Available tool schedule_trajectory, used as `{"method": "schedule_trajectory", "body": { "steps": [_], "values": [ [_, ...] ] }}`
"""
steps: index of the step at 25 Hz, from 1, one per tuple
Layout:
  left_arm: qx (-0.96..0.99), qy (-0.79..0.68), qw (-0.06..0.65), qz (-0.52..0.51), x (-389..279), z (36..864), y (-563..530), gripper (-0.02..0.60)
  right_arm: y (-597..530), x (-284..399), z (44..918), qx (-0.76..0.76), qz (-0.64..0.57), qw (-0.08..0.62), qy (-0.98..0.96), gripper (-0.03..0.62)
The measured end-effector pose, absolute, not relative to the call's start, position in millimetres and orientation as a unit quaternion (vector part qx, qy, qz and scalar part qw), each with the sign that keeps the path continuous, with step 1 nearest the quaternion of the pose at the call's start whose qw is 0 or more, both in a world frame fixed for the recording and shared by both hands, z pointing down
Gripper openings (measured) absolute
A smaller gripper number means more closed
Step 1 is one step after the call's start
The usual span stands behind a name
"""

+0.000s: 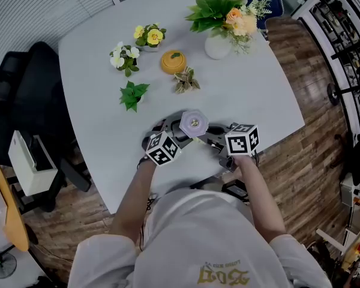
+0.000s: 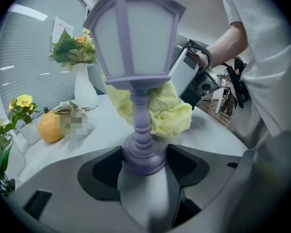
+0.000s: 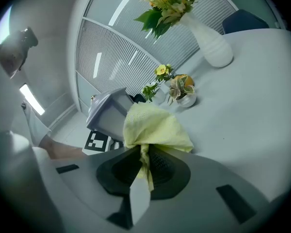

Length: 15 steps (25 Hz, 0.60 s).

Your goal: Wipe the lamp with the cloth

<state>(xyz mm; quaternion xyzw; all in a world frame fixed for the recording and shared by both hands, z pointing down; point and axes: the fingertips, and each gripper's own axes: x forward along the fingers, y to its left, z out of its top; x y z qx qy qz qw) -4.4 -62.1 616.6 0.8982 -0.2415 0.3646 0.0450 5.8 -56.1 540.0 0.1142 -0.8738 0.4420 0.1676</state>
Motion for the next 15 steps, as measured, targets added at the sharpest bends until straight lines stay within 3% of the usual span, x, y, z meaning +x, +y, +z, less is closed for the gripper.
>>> {"method": "schedule_trajectory", "body": {
  "steps": [15],
  "values": [
    [0.898, -0.242, 0.044, 0.365, -4.6, 616.9, -63.1, 0.305, -63.3, 4.9, 570.9, 0.116, 0.466, 0.197, -0.855, 0.046]
  ]
}}
